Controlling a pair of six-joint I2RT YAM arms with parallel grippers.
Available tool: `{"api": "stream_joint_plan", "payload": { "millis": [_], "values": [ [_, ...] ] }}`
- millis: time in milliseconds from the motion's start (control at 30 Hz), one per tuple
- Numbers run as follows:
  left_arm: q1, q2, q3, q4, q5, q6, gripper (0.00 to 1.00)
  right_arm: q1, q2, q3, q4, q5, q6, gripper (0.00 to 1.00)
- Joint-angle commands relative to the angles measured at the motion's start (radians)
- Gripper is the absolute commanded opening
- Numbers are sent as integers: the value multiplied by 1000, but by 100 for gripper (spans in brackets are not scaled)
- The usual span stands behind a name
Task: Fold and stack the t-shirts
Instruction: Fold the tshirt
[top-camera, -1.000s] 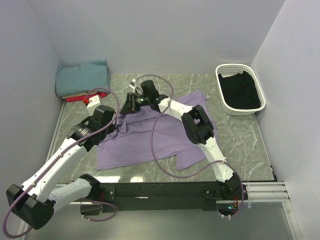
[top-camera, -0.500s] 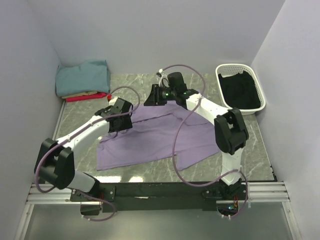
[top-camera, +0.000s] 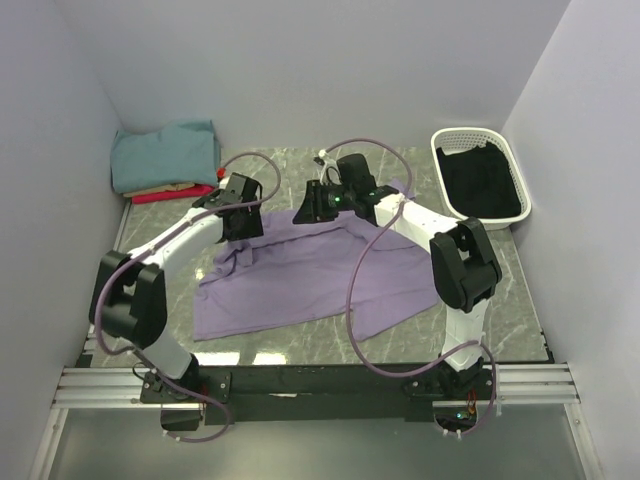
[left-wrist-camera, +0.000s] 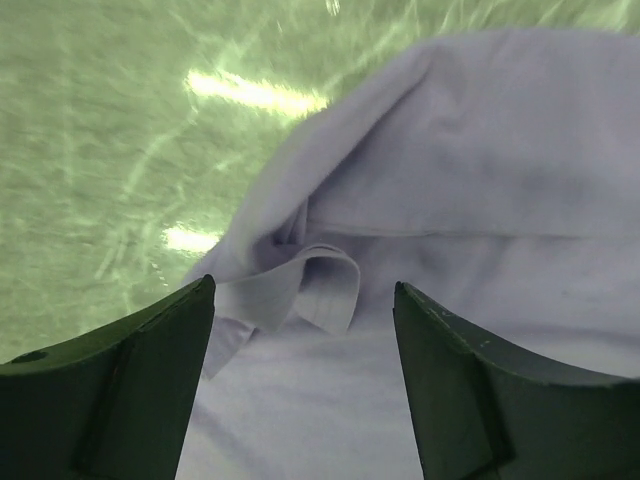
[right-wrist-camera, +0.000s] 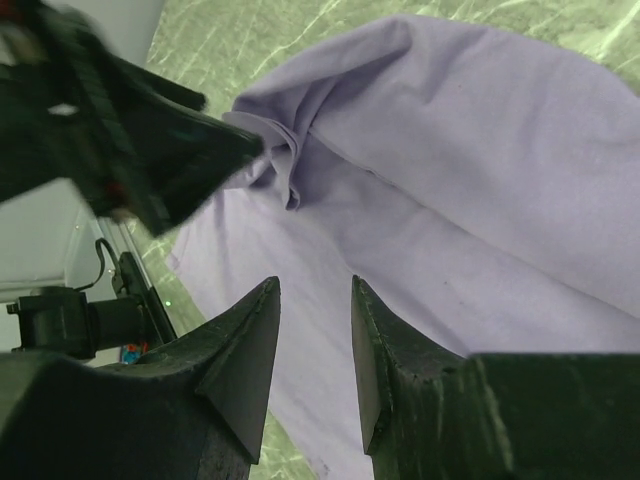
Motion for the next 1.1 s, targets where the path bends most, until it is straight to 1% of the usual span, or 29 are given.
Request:
{"api": "stream_joint_plan", "payload": {
  "millis": [0,200,300,367,400,433,467,567,667,700,867,1067],
  "values": [
    [16,48,42,-16,95,45,76,-17,-5,-1,32,-23,-23,42],
    [46,66,45,-27,103,87,76,-26,8,-6,31,-35,-25,42],
    [59,68,42,-32,86,94,67,-26,15,-11,37,-35,-22,42],
    [72,63,38,-27,83,96,46,-28,18,-12,37,-35,-20,42],
    [76,65,38,-27,87,96,20,-28,16,-14,40,-37,-19,42],
    [85,65,34,-27,92,93,8,-28,19,-14,38,-37,-20,42],
    [89,68,34,-27,93,93,1,-26,19,-14,37,-37,-23,42],
    [104,66,27,-24,92,87,1,-28,24,-14,29,-34,-23,42],
    [127,58,30,-23,77,76,1,-29,54,8,-17,-20,-26,42],
    [133,55,33,-24,67,73,1,-31,62,8,-18,-39,-28,42],
    [178,48,76,-24,-6,30,1,-35,143,6,0,-44,-7,41],
    [242,71,91,54,29,12,1,-48,258,52,15,-38,10,40]
  ]
}}
